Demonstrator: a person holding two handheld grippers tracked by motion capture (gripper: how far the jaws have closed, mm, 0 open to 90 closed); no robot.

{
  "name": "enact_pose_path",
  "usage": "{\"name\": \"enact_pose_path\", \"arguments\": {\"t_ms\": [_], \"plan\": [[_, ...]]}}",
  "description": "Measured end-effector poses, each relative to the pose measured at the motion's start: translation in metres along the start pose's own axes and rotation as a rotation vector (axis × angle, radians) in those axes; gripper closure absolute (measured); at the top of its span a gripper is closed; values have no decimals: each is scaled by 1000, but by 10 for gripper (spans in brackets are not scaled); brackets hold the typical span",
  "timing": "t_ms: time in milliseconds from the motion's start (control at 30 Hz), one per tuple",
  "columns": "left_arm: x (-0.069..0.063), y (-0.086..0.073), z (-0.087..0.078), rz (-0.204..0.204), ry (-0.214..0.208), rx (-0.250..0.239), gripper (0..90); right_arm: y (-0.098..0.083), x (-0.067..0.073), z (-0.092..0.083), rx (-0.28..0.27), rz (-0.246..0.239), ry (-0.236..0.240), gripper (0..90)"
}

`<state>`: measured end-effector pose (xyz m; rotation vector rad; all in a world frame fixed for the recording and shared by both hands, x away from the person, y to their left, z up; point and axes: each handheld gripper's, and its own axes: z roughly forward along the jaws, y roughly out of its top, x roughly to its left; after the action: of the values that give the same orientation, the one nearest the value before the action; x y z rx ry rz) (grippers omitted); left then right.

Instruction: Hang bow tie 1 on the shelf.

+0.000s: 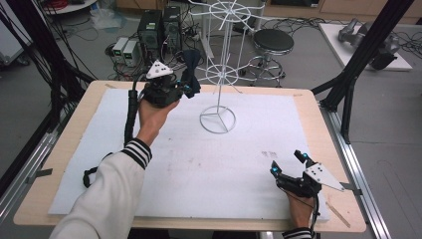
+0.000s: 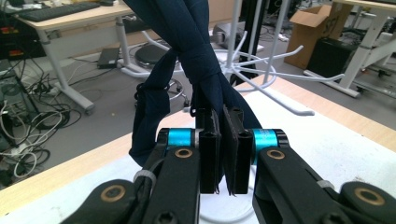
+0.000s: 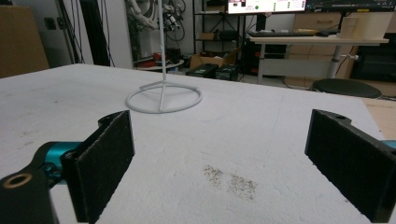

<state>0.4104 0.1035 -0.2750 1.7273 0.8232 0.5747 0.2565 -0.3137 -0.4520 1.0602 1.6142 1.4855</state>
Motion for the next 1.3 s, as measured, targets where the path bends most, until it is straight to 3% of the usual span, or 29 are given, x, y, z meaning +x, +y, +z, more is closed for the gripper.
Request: {"name": "enact_pose_path", "arguments": {"t_ms": [500, 1067, 1300], "plan": [[-9, -6, 19, 12, -15, 25, 852, 0, 0, -1, -11, -4, 4, 74], [-12, -18, 29, 33, -29, 60, 851, -1, -1, -1, -16, -7, 3, 74], [-9, -24, 32, 18, -36, 77, 849, -1, 0, -1, -18, -6, 3, 74]]}}
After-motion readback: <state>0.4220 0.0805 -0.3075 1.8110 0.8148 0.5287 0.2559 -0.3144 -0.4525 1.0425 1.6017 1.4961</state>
